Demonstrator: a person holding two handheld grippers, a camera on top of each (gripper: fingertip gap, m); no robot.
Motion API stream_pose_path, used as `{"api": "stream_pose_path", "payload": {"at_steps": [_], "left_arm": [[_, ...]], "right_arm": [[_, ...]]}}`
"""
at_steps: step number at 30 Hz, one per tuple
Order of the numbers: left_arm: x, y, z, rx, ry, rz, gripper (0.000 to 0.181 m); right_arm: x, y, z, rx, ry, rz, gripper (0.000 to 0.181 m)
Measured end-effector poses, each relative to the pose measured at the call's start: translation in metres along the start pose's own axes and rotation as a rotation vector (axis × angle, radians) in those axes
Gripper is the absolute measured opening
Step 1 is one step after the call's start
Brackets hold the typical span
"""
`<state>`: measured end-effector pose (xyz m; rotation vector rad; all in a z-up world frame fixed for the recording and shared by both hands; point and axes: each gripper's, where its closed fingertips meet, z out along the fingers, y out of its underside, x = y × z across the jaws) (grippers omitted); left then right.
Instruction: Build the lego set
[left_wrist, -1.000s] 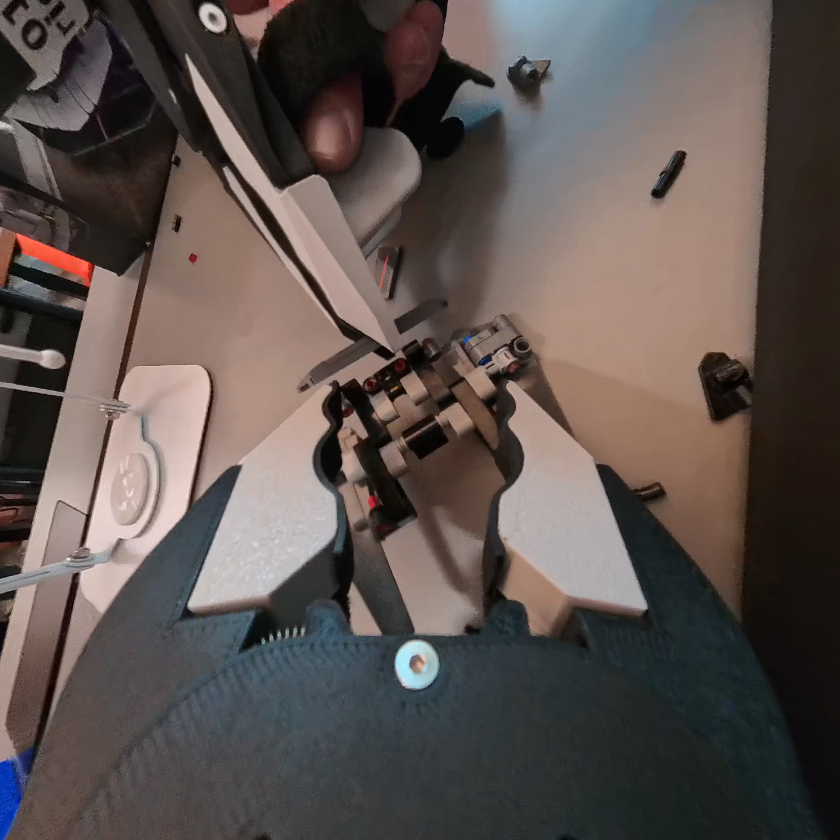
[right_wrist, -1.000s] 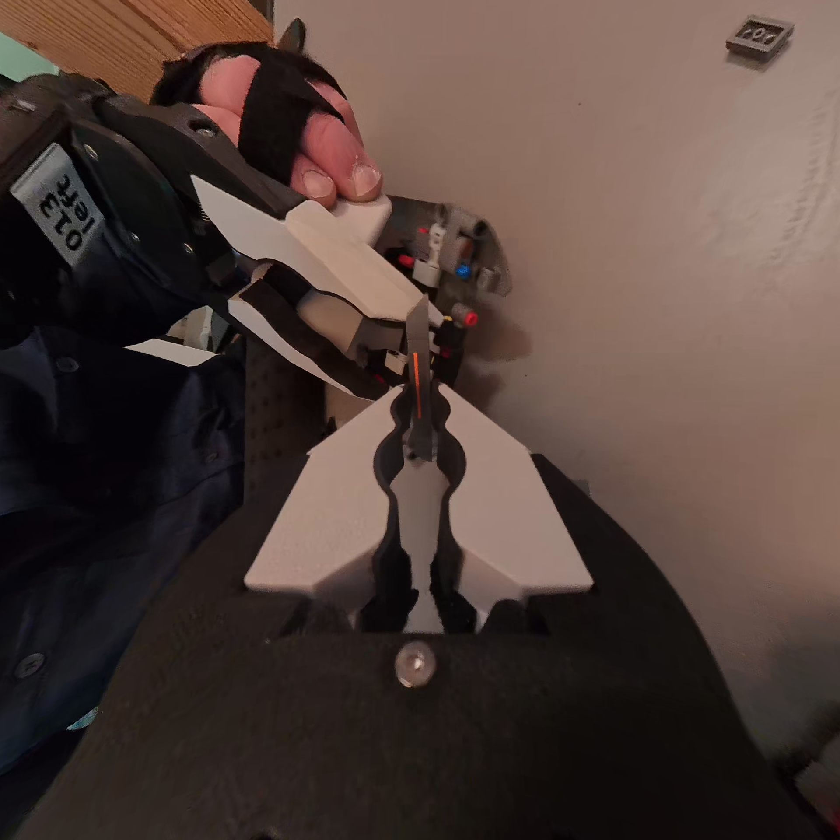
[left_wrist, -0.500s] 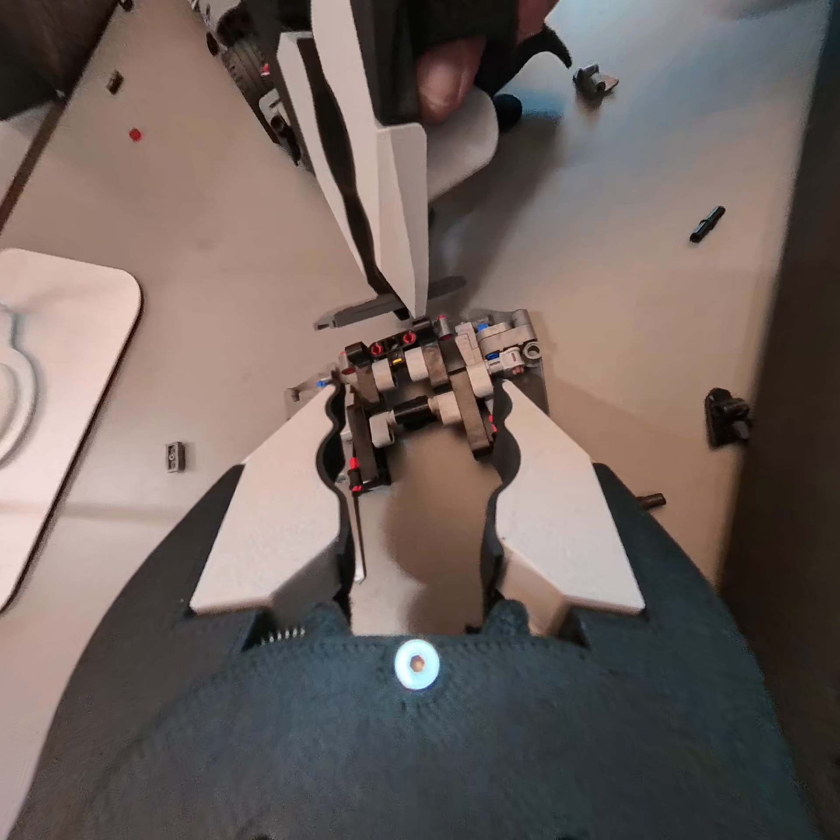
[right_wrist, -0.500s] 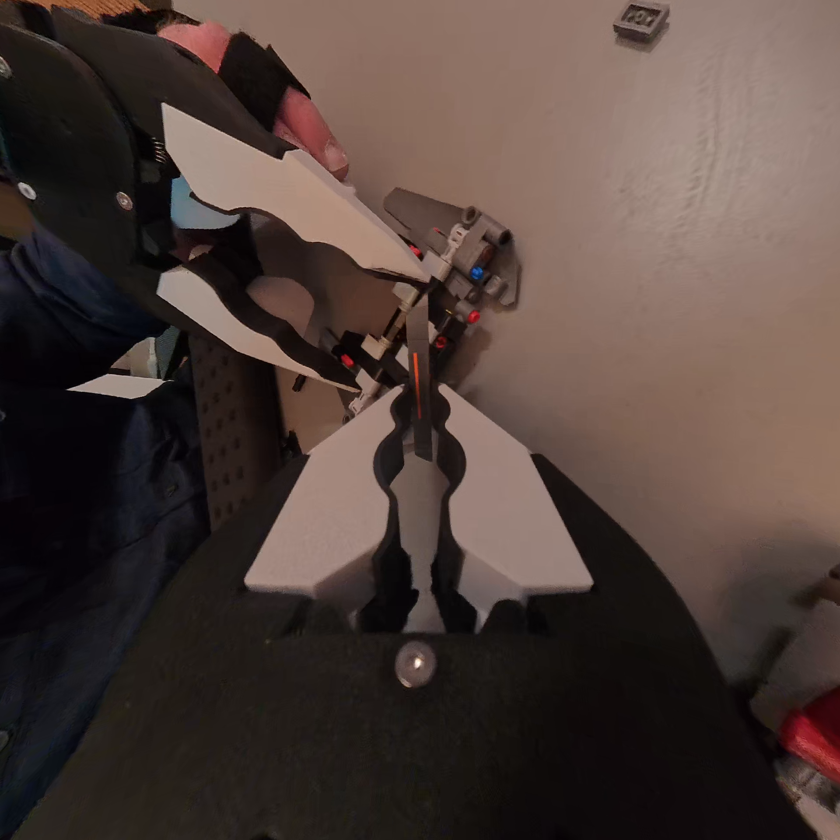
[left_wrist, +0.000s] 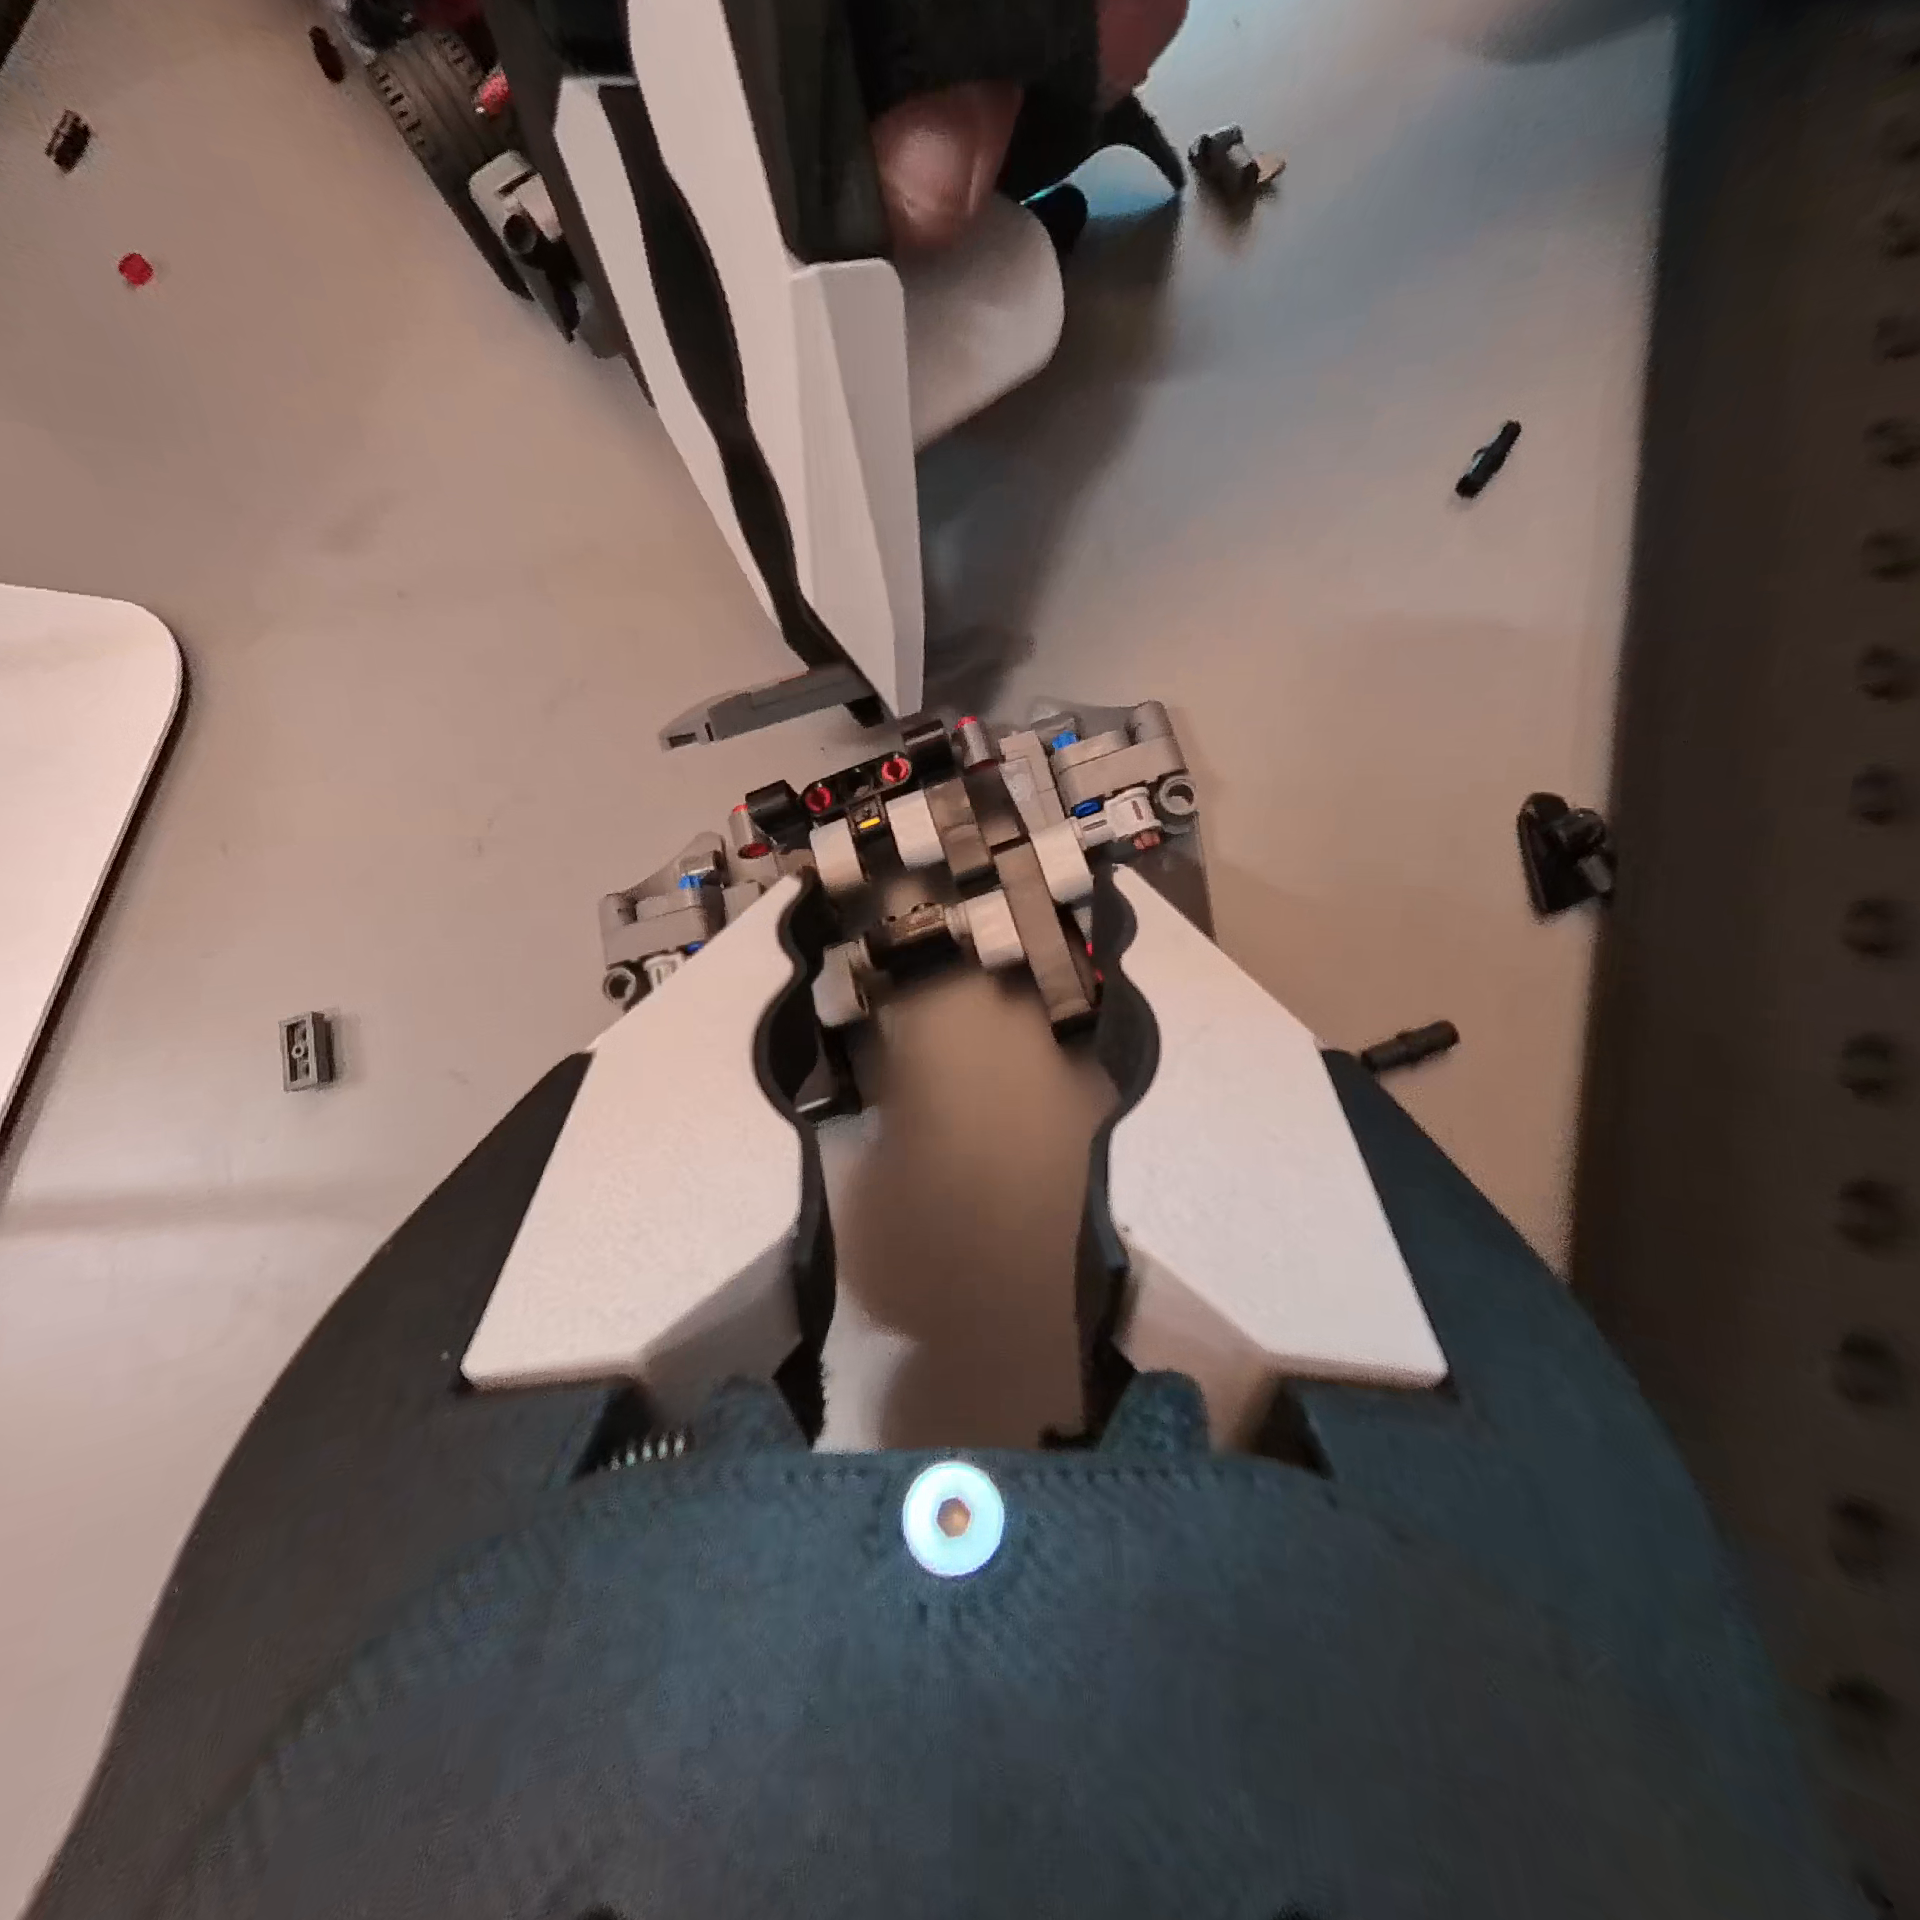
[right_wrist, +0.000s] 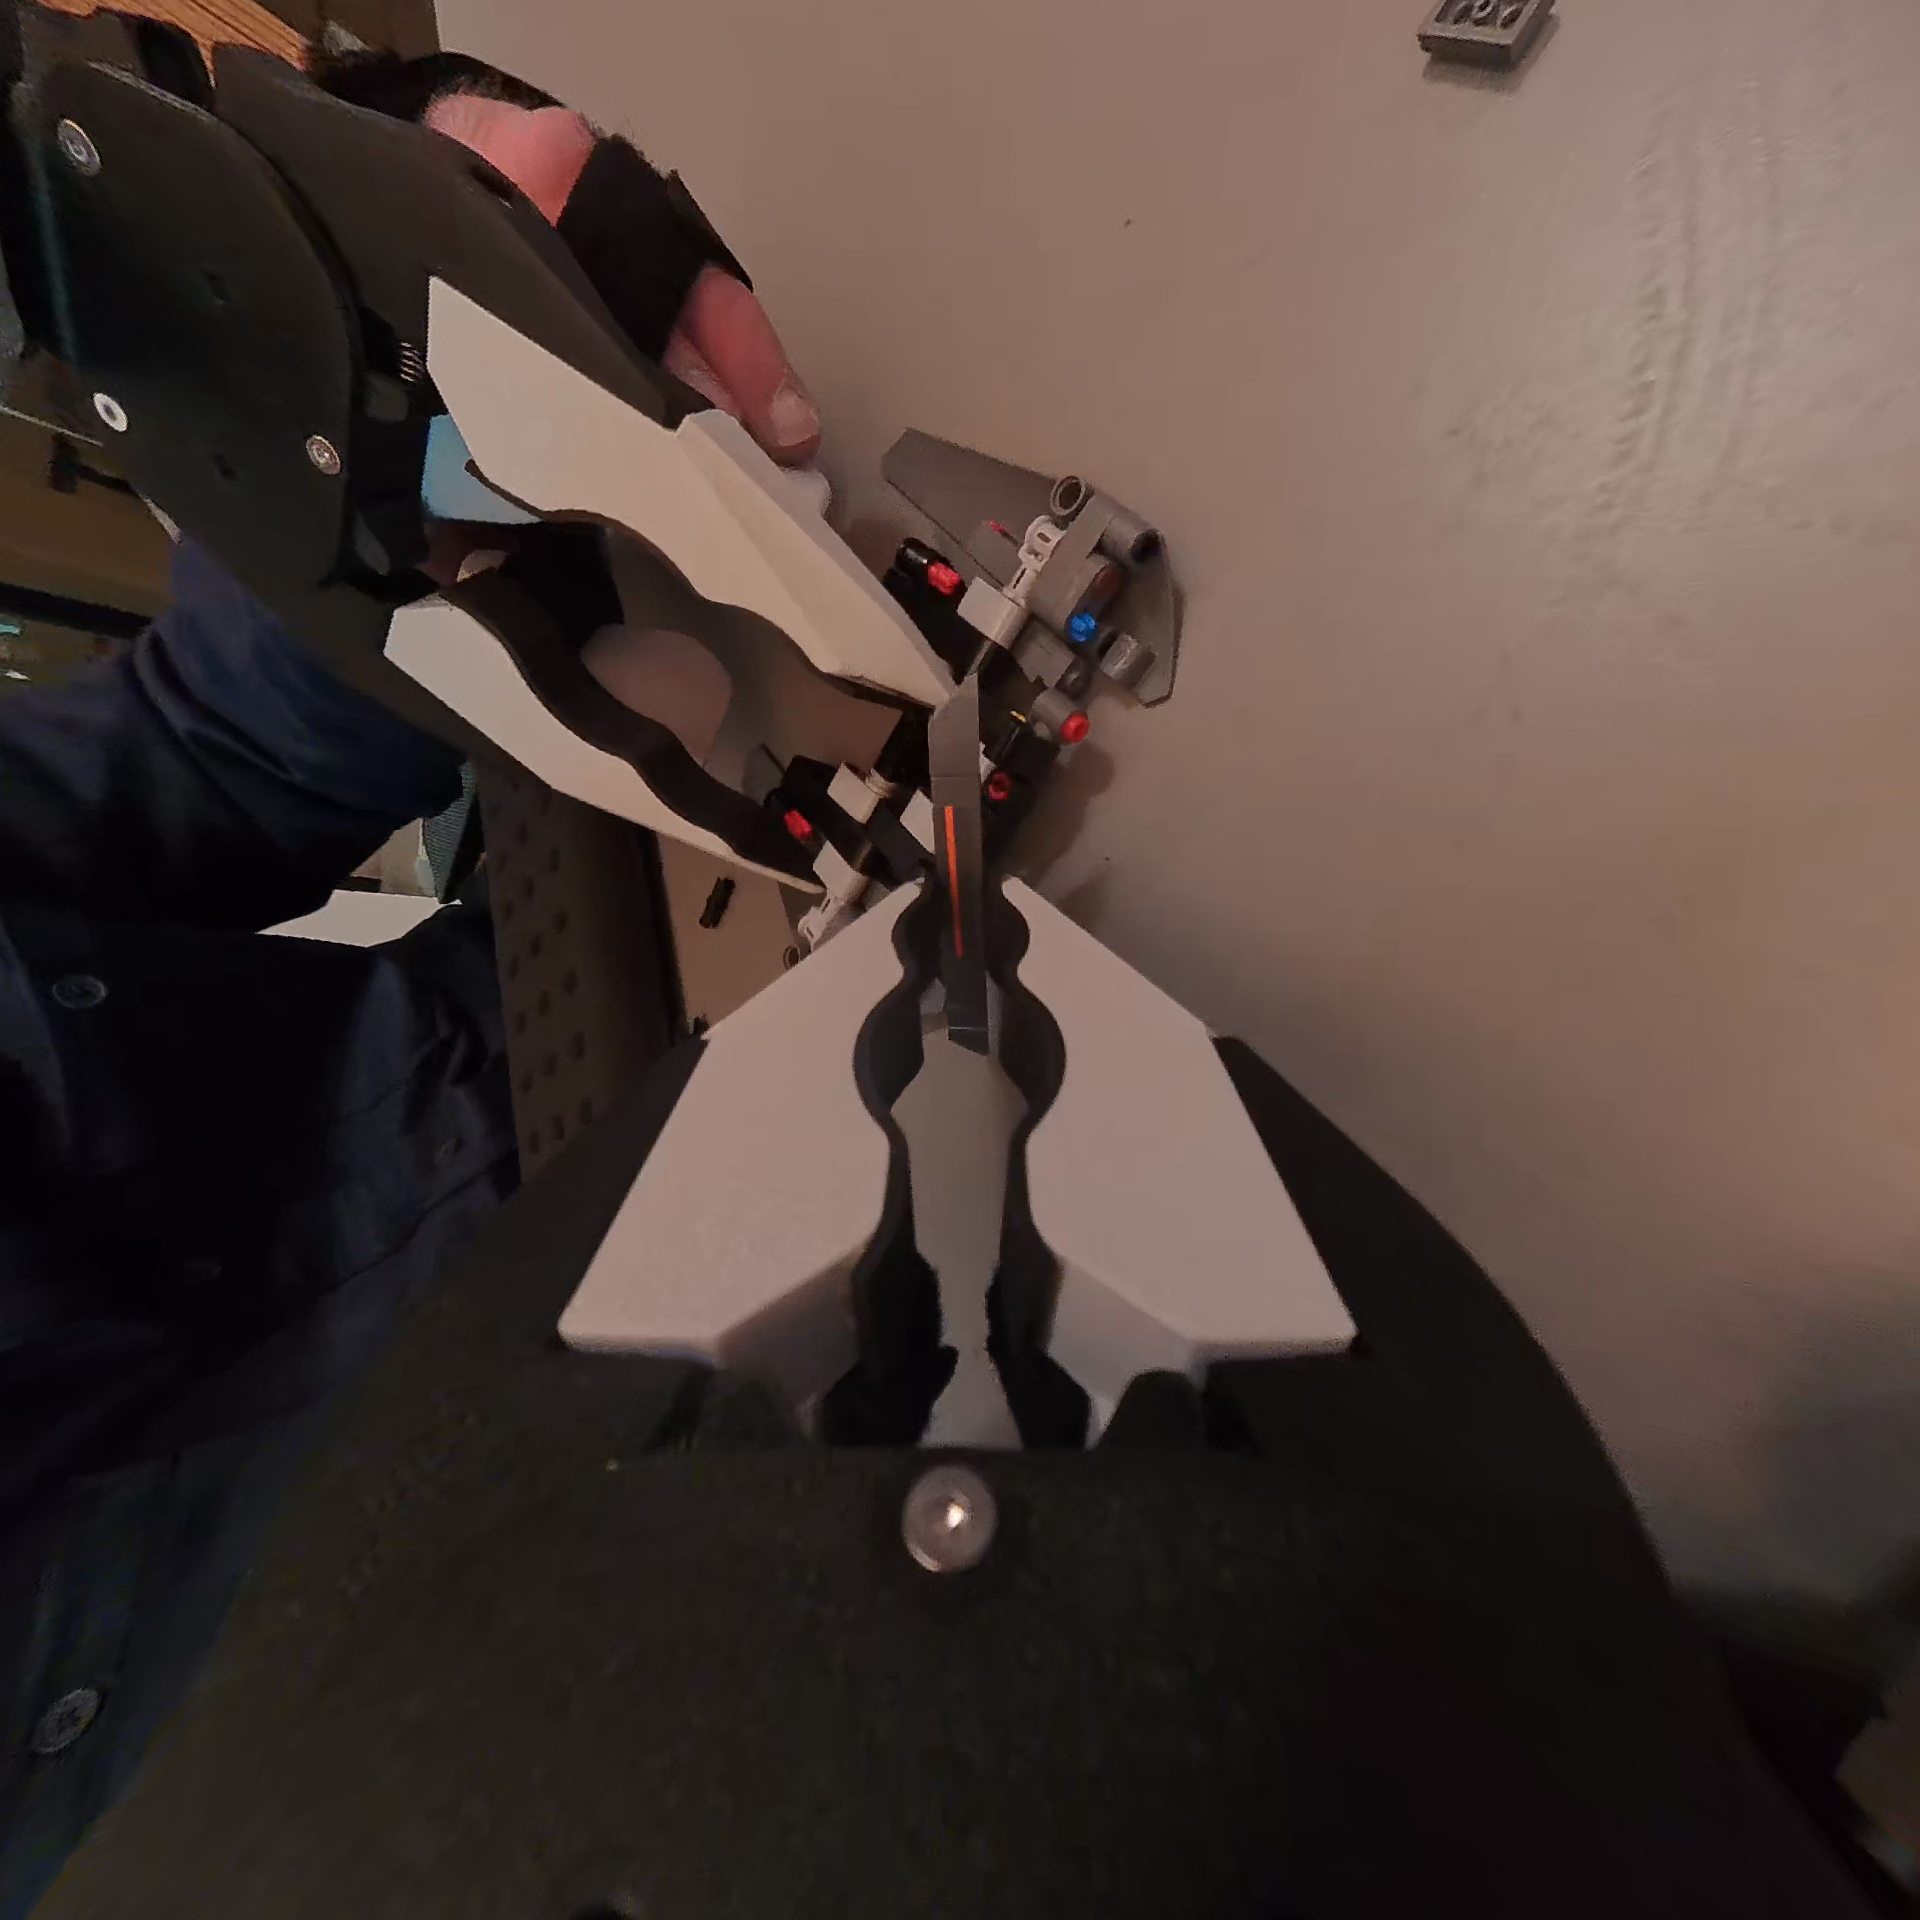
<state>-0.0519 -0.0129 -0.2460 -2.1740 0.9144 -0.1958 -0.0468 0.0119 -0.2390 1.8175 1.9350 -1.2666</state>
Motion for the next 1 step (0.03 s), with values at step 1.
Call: {"api": "stream_pose_path", "payload": {"at_steps": [1], "left_arm": [[-0.0004, 0.0016, -0.0014, -0.006, 0.005, 0.001, 0.050]], "right_arm": [[0.0002, 0.0010, 0.0010, -0.005, -0.002, 0.005, 0.006]]}}
